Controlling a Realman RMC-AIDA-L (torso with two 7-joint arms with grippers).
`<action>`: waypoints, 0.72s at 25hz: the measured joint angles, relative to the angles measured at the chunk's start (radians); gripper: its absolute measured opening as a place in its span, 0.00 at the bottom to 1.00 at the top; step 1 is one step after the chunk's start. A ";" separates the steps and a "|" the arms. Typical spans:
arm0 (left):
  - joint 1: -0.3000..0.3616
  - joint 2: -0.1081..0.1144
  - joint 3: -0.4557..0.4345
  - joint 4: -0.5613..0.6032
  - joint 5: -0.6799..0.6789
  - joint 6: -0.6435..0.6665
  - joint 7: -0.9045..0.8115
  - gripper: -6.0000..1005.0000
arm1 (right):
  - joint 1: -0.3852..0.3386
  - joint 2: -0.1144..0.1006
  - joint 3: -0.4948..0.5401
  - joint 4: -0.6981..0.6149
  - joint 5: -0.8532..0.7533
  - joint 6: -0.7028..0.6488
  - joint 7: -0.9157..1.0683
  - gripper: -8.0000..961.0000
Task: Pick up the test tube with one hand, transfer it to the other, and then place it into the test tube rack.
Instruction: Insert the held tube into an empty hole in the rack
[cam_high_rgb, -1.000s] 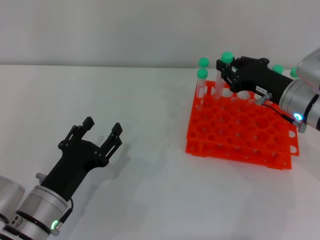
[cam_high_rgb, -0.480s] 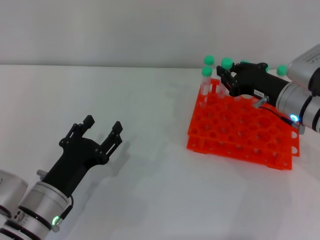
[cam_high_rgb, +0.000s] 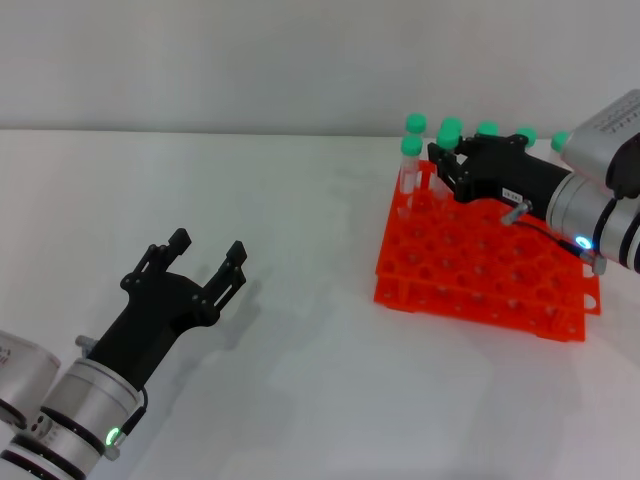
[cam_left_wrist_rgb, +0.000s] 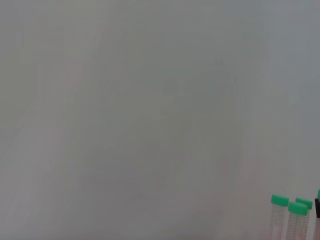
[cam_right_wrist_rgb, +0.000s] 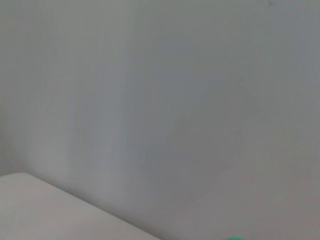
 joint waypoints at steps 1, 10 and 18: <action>0.000 0.000 0.000 0.000 0.000 0.000 0.000 0.78 | -0.001 0.000 -0.006 0.000 0.000 0.001 0.001 0.32; -0.006 0.000 0.000 -0.001 0.000 0.003 0.000 0.78 | -0.003 0.000 -0.035 -0.005 0.015 0.047 0.015 0.33; -0.008 0.000 0.000 -0.001 0.000 0.007 -0.004 0.78 | -0.034 0.000 -0.056 -0.017 0.058 0.024 0.015 0.39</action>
